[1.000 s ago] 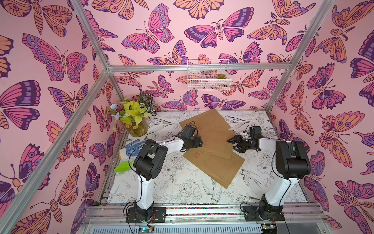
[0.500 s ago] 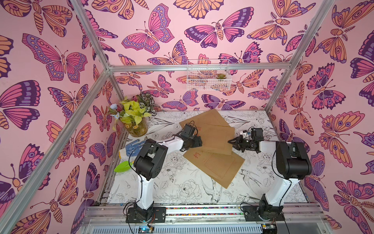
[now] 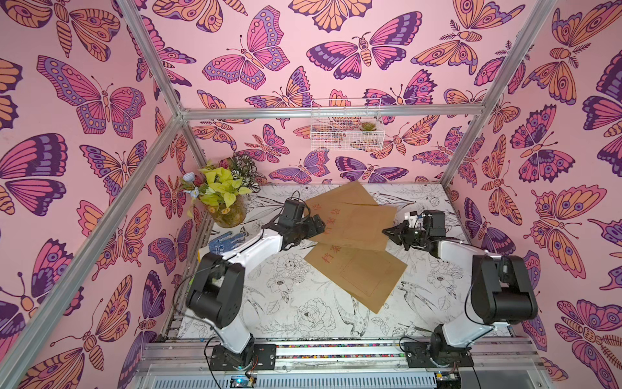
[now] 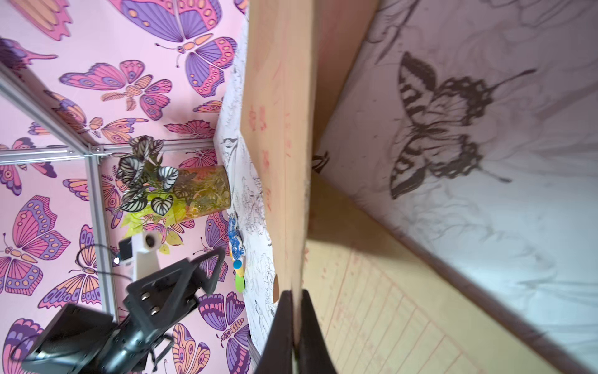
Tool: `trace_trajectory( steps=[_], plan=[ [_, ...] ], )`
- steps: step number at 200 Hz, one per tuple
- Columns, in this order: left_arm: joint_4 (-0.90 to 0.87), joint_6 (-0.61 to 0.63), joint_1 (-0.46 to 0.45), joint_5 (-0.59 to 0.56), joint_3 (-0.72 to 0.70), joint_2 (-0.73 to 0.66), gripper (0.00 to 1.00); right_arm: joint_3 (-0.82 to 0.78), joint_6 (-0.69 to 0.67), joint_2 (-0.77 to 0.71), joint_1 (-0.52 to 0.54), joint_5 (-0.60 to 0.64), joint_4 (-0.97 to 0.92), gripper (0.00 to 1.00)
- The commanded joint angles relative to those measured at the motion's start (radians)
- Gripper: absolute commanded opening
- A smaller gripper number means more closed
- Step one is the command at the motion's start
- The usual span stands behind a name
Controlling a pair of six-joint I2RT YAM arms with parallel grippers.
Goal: Open the file bag
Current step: Pick up the file bag from the file bag.
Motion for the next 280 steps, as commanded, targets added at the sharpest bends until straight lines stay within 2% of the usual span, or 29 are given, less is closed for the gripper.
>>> trace_trajectory(
  steps=[1,22,44,83,116,205,235,280],
  plan=[
    [0.018,-0.168,-0.027,-0.037,-0.135,-0.115,0.96,-0.049,0.096,-0.087,0.067,0.102,0.071,0.00],
    [0.109,-0.337,-0.086,-0.117,-0.247,-0.212,1.00,-0.109,0.194,-0.131,0.146,0.216,0.170,0.00],
    [0.167,-0.475,-0.172,-0.209,-0.287,-0.251,1.00,-0.142,0.268,-0.159,0.226,0.303,0.235,0.00],
    [0.244,-0.666,-0.237,-0.289,-0.327,-0.207,0.94,-0.165,0.337,-0.171,0.294,0.381,0.283,0.00],
    [0.398,-0.779,-0.247,-0.252,-0.361,-0.110,0.90,-0.198,0.427,-0.172,0.302,0.372,0.358,0.00],
    [0.646,-0.897,-0.252,-0.272,-0.302,0.122,0.78,-0.231,0.495,-0.254,0.330,0.390,0.305,0.00],
    [0.670,-0.891,-0.241,-0.286,-0.274,0.158,0.66,-0.233,0.498,-0.267,0.332,0.384,0.279,0.00],
    [0.672,-0.882,-0.239,-0.284,-0.264,0.158,0.40,-0.251,0.486,-0.310,0.334,0.414,0.215,0.00]
  ],
)
